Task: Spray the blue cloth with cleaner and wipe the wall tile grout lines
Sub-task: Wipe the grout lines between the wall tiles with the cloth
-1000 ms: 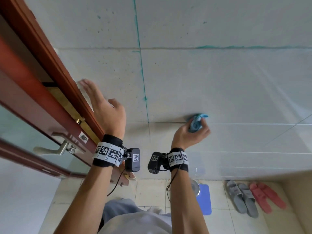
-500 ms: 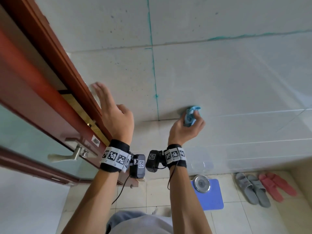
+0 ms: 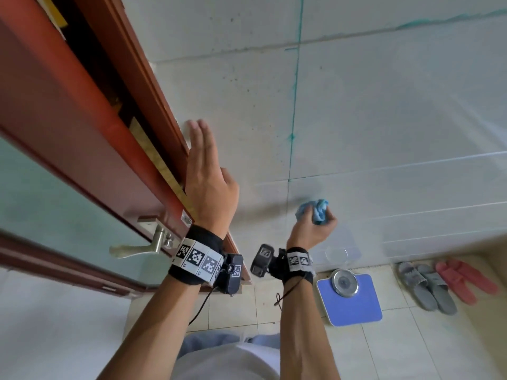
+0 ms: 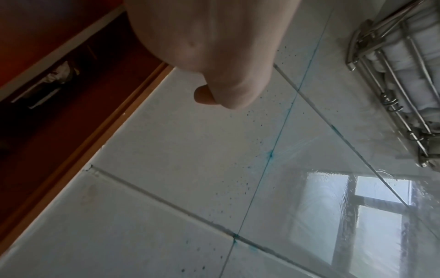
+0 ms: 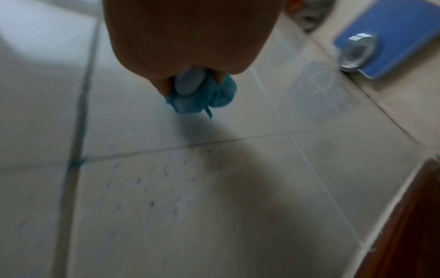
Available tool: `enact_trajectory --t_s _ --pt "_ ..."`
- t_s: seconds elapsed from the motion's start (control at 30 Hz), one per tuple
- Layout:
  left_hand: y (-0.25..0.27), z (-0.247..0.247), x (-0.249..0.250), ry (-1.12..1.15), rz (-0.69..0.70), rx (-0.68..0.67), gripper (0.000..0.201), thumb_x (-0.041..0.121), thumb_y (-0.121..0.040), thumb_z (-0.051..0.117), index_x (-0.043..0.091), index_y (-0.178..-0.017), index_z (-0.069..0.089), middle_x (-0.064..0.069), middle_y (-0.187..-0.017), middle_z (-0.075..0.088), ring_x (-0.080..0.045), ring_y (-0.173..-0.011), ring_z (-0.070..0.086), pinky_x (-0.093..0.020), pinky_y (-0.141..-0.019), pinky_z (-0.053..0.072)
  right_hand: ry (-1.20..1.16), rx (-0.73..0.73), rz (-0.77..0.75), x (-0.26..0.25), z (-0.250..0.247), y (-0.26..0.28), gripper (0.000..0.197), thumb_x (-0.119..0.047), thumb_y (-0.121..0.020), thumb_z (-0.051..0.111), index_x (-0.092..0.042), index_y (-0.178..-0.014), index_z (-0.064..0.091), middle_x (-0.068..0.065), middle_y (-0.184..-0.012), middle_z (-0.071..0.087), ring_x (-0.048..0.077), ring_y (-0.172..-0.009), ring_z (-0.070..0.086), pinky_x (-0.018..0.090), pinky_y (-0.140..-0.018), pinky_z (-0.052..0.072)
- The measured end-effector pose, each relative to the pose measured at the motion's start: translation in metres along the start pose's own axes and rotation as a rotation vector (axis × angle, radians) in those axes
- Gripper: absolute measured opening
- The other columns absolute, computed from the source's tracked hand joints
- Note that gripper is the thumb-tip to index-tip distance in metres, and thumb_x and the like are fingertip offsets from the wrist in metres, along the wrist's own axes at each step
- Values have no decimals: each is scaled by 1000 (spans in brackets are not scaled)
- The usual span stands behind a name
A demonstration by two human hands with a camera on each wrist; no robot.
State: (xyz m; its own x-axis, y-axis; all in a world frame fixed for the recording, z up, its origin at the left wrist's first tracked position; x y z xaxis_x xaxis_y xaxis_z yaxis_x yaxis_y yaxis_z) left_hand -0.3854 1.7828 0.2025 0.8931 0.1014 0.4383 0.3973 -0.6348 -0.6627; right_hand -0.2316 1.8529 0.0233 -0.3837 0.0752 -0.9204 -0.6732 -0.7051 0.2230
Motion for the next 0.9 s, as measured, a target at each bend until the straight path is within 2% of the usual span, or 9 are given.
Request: enact_trajectory --t_s 0.07,0.17,0.27,0.43,0.53,0.6,0.67,0.77,0.9 --pt "1 0 -5 -16 28 -10 86 -10 -86 49 6 -165 16 -14 -173 11 -23 -159 18 -39 -126 31 -36 6 140 22 -4 -5 33 -1 -88 75 -14 -113 59 12 -118 67 22 -101 72 35 -87 63" --pt "3 2 -10 -43 64 -7 85 -11 -86 48 5 -164 17 -15 -173 12 -24 -160 17 -39 -126 30 -32 -33 289 49 1 6 36 3 -88 74 -10 -117 56 19 -125 64 19 -97 70 29 -83 62" --pt "3 5 -12 -52 94 16 83 -12 -86 47 2 -163 19 -17 -172 14 -26 -160 17 -40 -127 27 -28 23 430 66 9 24 36 -1 -89 75 -12 -115 53 19 -124 64 20 -96 68 27 -82 60" --pt "4 7 -12 -51 112 30 81 -12 -86 46 -1 -162 22 -20 -171 16 -29 -159 18 -42 -126 29 -100 75 514 65 29 48 34 -3 -90 75 -16 -112 53 13 -119 65 22 -98 68 20 -71 56" --pt "3 4 -11 -55 110 16 79 -9 -87 44 -1 -162 22 -21 -171 17 -30 -159 18 -43 -126 29 -122 38 510 46 41 55 32 -4 -89 76 -23 -103 54 13 -119 65 22 -99 68 30 -81 60" --pt "1 -1 -12 -46 109 -13 78 -7 -88 43 0 -163 22 -19 -171 17 -29 -159 19 -43 -127 28 -138 -2 502 30 43 54 32 -5 -89 77 -24 -103 54 14 -121 65 23 -100 68 39 -92 61" --pt "1 -6 -12 -39 109 -36 78 -6 -88 42 1 -162 22 -19 -171 18 -29 -159 20 -42 -127 27 -178 -43 505 16 43 51 32 -6 -89 78 -23 -103 55 12 -120 65 23 -100 68 48 -98 59" --pt "0 -11 -11 -45 120 -60 77 -6 -88 42 0 -162 22 -19 -171 17 -29 -159 19 -42 -128 25 -227 -100 480 -1 45 49 32 -6 -89 79 -21 -103 55 8 -112 65 20 -94 68 56 -99 58" --pt "-3 -15 -18 -36 153 -75 75 -8 -89 42 0 -162 25 -18 -170 20 -27 -159 19 -38 -128 24 -232 -175 381 -23 52 50 33 -7 -88 81 -16 -104 54 10 -109 66 20 -93 70 60 -97 57"
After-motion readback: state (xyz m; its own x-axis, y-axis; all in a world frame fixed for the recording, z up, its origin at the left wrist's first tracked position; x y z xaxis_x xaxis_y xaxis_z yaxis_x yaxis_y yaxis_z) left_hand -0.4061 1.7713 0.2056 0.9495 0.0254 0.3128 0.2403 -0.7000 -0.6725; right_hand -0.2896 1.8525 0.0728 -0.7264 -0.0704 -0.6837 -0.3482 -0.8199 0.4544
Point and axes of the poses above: each hand's wrist, its own y-axis away from the middle knuckle, its own z-axis out of the palm, x = y × z, the point moved 1 cm from there along -y, towards the middle knuckle
